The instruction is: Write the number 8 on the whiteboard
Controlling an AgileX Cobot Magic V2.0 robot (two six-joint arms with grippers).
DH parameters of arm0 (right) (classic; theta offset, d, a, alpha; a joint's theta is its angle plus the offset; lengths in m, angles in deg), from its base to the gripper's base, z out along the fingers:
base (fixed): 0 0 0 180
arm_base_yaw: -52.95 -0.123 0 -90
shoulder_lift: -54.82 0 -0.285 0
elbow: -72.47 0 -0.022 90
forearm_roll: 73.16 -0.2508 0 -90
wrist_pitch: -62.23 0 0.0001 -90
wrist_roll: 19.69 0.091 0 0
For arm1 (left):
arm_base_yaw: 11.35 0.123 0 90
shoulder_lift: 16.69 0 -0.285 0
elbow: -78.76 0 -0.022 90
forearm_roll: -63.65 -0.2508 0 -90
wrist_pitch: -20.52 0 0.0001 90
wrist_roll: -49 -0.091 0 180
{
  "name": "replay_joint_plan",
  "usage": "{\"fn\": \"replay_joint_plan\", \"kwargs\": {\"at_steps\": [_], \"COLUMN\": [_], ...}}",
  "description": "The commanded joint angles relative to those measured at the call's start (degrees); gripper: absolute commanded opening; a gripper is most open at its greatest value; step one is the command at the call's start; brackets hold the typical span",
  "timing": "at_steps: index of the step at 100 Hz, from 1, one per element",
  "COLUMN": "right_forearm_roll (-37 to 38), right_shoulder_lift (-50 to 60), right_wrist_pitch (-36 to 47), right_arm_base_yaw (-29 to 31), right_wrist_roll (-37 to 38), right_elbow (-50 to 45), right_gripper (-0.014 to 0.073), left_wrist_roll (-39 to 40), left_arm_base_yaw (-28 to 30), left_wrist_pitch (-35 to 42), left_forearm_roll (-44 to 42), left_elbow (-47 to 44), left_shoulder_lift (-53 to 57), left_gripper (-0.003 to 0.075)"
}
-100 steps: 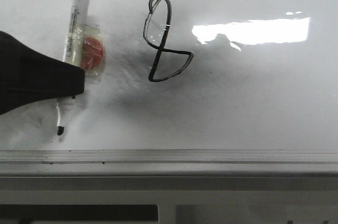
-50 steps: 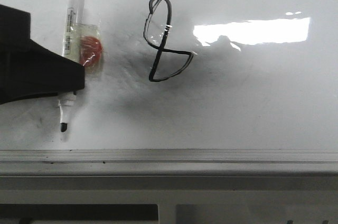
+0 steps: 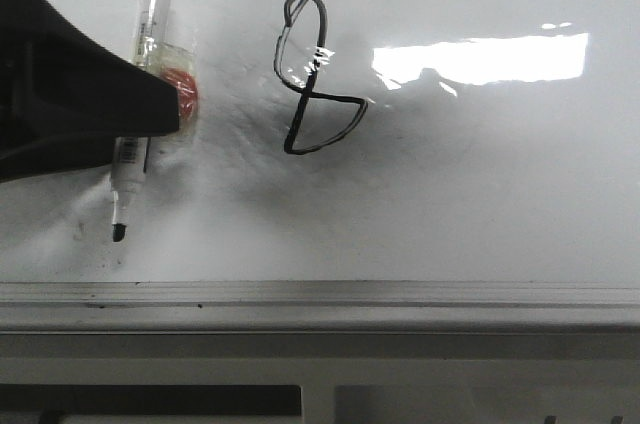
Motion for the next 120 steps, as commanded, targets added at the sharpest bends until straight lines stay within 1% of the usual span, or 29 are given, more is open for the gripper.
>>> {"fn": "replay_joint_plan", "kwargs": {"at_steps": [1, 10, 13, 18, 23, 28, 30, 33, 34, 52, 58, 61, 70, 84, 97, 109, 120], "right_forearm_roll": [2.7, 5.2, 5.8, 7.5, 8.3, 9.1, 9.2, 9.6, 9.8, 17.4, 19.1, 21.7, 25.7, 25.7, 25.7, 25.7, 25.7], "right_shoulder_lift": [3.2, 5.6, 6.6, 8.7, 11.0, 13.7, 14.9, 17.1, 17.6, 31.2, 36.1, 38.3, 45.3, 55.7, 63.5, 67.6, 68.3], "right_wrist_pitch": [3.8, 3.8, 4.1, 4.9, 6.8, 9.8, 11.5, 14.0, 14.7, 34.6, 38.7, 40.1, 41.8, 42.1, 42.1, 42.0, 42.0], "right_arm_base_yaw": [-0.1, -0.1, -0.1, -0.1, -0.1, -0.1, -0.1, -0.1, -0.1, -0.1, -0.1, -0.1, -0.1, -0.1, -0.1, -0.1, -0.1], "right_wrist_roll": [-0.4, -0.4, -0.4, -0.4, -0.4, -0.4, -0.4, -0.4, -0.4, -0.4, -0.4, -0.4, -0.4, -0.4, -0.4, -0.4, -0.4], "right_elbow": [1.6, 0.9, 0.4, -1.4, -3.7, -6.7, -8.1, -10.3, -10.8, -28.1, -32.9, -35.7, -42.3, -49.6, -53.6, -55.6, -56.6], "right_gripper": [0.005, -0.0066, -0.0069, -0.0069, -0.0069, -0.0069, -0.0069, -0.0069, -0.0069, -0.0069, -0.0069, -0.0069, -0.0069, -0.0069, -0.0069, -0.0069, -0.0069], "left_wrist_roll": [0.4, 0.4, 0.4, 0.4, 0.3, 0.3, 0.3, 0.3, 0.2, -0.5, -0.5, -0.7, -0.7, -0.7, -0.7, -0.7, -0.7], "left_arm_base_yaw": [0.4, 0.4, 0.4, 0.4, 0.4, 0.4, 0.4, 0.4, 0.4, 0.5, 0.5, 0.5, 0.5, 0.5, 0.5, 0.5, 0.5], "left_wrist_pitch": [1.2, 1.1, 1.1, 0.7, 0.0, -0.8, -0.9, -1.1, -1.3, -2.1, -2.1, -2.1, -2.1, -2.1, -2.2, -2.1, -2.1], "left_forearm_roll": [1.7, 0.8, 0.0, -2.0, -4.7, -7.4, -8.3, -9.2, -9.5, -13.7, -15.0, -15.7, -16.1, -16.1, -16.1, -16.1, -16.1], "left_elbow": [1.1, 1.1, 1.1, 1.1, 1.1, 1.0, 0.8, 0.5, 0.3, -3.5, -5.5, -6.6, -10.1, -14.8, -17.8, -19.5, -20.6], "left_shoulder_lift": [1.9, 5.4, 6.7, 9.1, 11.9, 14.8, 16.1, 18.3, 18.8, 29.7, 33.0, 34.9, 39.3, 45.4, 48.6, 48.8, 48.8], "left_gripper": [0.0429, 0.0423, 0.0412, 0.0361, 0.0261, 0.0114, 0.0076, -0.0015, -0.0022, -0.002, -0.002, -0.002, -0.002, -0.002, -0.002, -0.002, -0.002]}}
